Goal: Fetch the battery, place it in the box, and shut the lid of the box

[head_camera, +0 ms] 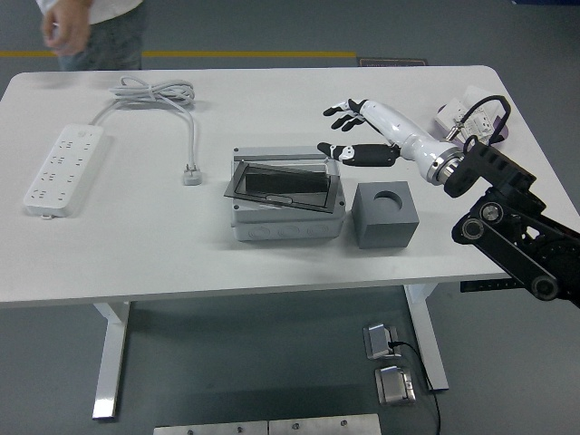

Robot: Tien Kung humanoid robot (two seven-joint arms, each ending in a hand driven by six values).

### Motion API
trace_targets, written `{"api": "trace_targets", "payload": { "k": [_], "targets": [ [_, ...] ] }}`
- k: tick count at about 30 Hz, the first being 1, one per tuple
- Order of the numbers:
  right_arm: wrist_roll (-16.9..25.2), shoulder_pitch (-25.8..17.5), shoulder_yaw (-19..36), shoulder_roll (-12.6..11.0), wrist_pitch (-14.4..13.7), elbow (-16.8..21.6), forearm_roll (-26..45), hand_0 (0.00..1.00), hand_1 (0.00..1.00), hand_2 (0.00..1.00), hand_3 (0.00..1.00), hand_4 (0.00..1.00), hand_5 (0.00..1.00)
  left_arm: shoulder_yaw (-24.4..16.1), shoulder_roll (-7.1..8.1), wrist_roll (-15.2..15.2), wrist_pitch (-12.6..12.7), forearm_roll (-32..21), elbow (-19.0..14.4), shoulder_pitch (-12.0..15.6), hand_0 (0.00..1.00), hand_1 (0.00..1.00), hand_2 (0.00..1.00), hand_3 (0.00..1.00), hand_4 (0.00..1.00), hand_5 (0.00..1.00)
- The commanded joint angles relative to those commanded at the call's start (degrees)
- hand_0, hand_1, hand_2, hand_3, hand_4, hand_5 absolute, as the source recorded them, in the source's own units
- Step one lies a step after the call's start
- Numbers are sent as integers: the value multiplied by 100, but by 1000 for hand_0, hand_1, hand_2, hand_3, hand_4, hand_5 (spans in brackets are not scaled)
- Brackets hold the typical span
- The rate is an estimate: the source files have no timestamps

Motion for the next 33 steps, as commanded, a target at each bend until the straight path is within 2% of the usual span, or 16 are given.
{"api": "trace_targets", "payload": {
  "k": [5,11,14,17,23,26,27,32,33],
  "targets": [
    [740,-509,828,241,-547,-233,800,766,677,697,788,784,602,43,-18,-12,7,-86,0,30,626,691,623,624,663,53],
    [1733,-952,1365,455,-932,-395,1949,757,665,681,757,788,607,70,-35,-18,6,-135,1,60,627,691,624,624,663,54],
    [2173,-1143,1421,550,-971,-439,2457,757,665,681,757,788,607,82,-36,-21,5,-153,1,69,627,691,624,624,663,54],
    [2504,-1315,1472,629,-813,-505,2928,740,659,669,750,791,604,95,-39,-25,3,-166,3,75,625,691,623,624,664,54],
    [2329,-1656,1600,659,-283,-709,3670,720,654,671,731,807,597,145,-42,-46,5,-243,6,78,626,690,624,624,664,54],
    [2247,-1762,1657,639,-194,-751,3745,720,654,671,731,807,597,141,-34,-44,7,-248,6,86,626,690,624,624,664,54],
    [2221,-1809,1682,628,-174,-755,3742,727,664,700,760,830,592,140,-28,-42,7,-251,6,92,627,690,624,624,663,55],
    [2190,-1953,1754,605,-163,-716,3695,727,664,700,760,830,592,141,-3,-42,11,-272,6,112,627,690,624,624,663,55],
    [2189,-1969,1759,602,-164,-708,3691,781,715,750,861,909,601,142,1,-42,12,-276,6,114,626,690,623,624,663,54]
  ]
}}
